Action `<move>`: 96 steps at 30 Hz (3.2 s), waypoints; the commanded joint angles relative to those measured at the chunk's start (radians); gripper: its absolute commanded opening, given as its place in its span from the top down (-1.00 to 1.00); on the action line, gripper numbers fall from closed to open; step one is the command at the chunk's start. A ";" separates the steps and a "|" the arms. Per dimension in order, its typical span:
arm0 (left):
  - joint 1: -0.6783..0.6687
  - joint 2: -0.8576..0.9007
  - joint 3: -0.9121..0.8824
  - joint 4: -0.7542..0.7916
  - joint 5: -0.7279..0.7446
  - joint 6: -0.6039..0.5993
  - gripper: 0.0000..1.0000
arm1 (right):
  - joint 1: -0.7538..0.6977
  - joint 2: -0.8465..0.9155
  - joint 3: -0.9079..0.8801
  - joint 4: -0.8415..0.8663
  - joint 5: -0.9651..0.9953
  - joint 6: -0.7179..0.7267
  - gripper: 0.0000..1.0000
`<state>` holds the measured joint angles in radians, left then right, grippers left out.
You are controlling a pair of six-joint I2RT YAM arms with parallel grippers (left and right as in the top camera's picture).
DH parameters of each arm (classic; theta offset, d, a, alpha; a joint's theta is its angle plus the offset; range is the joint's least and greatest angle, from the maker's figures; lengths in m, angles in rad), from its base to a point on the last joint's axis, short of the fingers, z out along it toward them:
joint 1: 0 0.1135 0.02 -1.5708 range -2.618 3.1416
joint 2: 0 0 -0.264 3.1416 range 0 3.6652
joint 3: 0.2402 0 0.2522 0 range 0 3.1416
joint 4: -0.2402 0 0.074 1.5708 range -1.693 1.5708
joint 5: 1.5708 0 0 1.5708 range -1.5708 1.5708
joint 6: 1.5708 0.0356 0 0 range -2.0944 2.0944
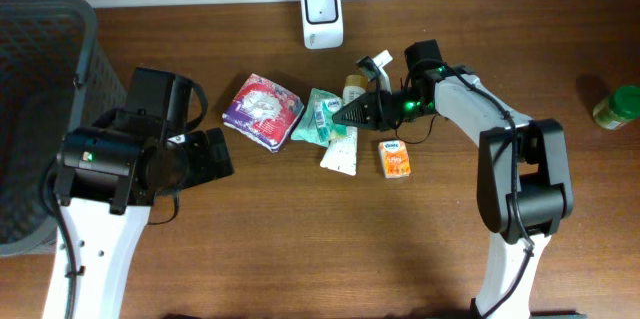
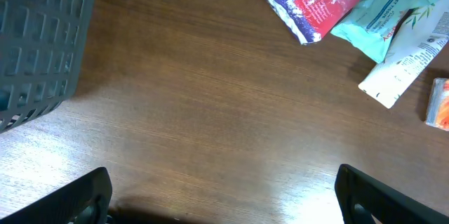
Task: Scan the item barcode
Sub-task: 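Lift the green Kleenex pack and hold it before the scanner, then carry the green Kleenex pack right and set it beside the bottle, then move the right gripper over the orange Kleenex pack and grasp it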
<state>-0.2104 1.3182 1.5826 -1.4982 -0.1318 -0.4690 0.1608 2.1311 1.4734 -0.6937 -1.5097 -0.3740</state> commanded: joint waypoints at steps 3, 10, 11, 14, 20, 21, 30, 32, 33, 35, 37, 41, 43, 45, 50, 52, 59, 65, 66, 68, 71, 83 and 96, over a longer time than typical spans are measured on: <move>-0.003 -0.004 0.002 0.002 -0.007 -0.010 -0.98 | 0.005 -0.016 0.000 0.003 -0.014 -0.010 0.92; -0.003 -0.004 0.002 0.002 -0.008 -0.010 -0.98 | 0.119 -0.057 0.171 -0.008 0.872 0.444 0.92; -0.003 -0.004 0.002 0.002 -0.008 -0.010 -0.98 | 0.155 -0.058 0.246 -0.044 1.049 0.460 0.92; -0.003 -0.004 0.002 0.002 -0.007 -0.009 -0.98 | 0.239 -0.058 0.352 0.117 1.781 0.502 0.92; -0.003 -0.004 0.002 0.002 -0.007 -0.010 -0.98 | 0.248 0.064 0.348 0.665 1.857 0.116 0.92; -0.003 -0.004 0.002 0.002 -0.008 -0.010 -0.99 | 0.249 0.083 0.348 0.743 1.858 0.119 0.92; -0.003 -0.004 0.002 0.002 -0.007 -0.010 -0.98 | 0.251 0.182 0.349 0.991 1.757 -0.327 0.92; -0.003 -0.004 0.002 0.002 -0.007 -0.009 -0.98 | 0.249 0.207 0.349 1.012 1.756 -0.333 0.92; -0.003 -0.004 0.002 0.002 -0.008 -0.009 -0.98 | 0.249 0.217 0.349 1.012 1.757 -0.333 0.92; -0.003 -0.004 0.002 0.002 -0.008 -0.010 -0.98 | 0.250 0.244 0.349 1.024 1.747 -0.248 0.92; -0.003 -0.004 0.002 0.002 -0.008 -0.010 -0.98 | 0.257 0.245 0.369 1.031 1.688 -0.212 0.92; -0.003 -0.004 0.002 0.002 -0.008 -0.009 -0.99 | 0.238 0.246 0.457 0.724 1.631 -0.185 0.92; -0.003 -0.004 0.002 0.002 -0.007 -0.009 -0.98 | 0.223 0.246 0.463 0.684 1.633 -0.187 0.92; -0.003 -0.004 0.002 0.002 -0.007 -0.009 -0.99 | 0.217 0.246 0.463 0.718 1.644 -0.191 0.92; -0.003 -0.004 0.002 0.002 -0.008 -0.009 -0.98 | 0.217 0.247 0.462 0.734 1.651 -0.185 0.92; -0.003 -0.004 0.002 0.002 -0.008 -0.010 -0.98 | 0.217 0.249 0.462 0.734 1.651 -0.179 0.92; -0.003 -0.004 0.002 0.002 -0.008 -0.009 -0.98 | 0.177 0.207 0.514 0.669 1.840 0.015 0.92; -0.003 -0.004 0.002 0.002 -0.007 -0.009 -0.98 | -0.225 0.119 0.557 0.077 1.874 0.193 0.92; -0.003 -0.004 0.002 0.002 -0.008 -0.010 -0.98 | -0.279 0.119 0.557 0.029 1.874 0.193 0.92; -0.003 -0.004 0.002 0.002 -0.008 -0.009 -0.99 | -0.394 0.120 0.555 -0.055 1.861 0.193 0.92; -0.003 -0.004 0.002 0.002 -0.008 -0.009 -0.98 | -0.496 0.121 0.521 -0.089 1.862 0.194 0.92; -0.003 -0.004 0.002 0.002 -0.007 -0.009 -0.98 | -0.363 0.063 0.518 -0.290 1.030 0.278 -0.97; -0.003 -0.004 0.002 0.002 -0.008 -0.009 -0.98 | 0.259 0.011 0.412 -0.826 1.568 0.698 -0.97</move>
<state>-0.2104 1.3186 1.5818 -1.4982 -0.1318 -0.4690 0.3565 2.2196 1.8900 -1.5127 -0.0593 0.2237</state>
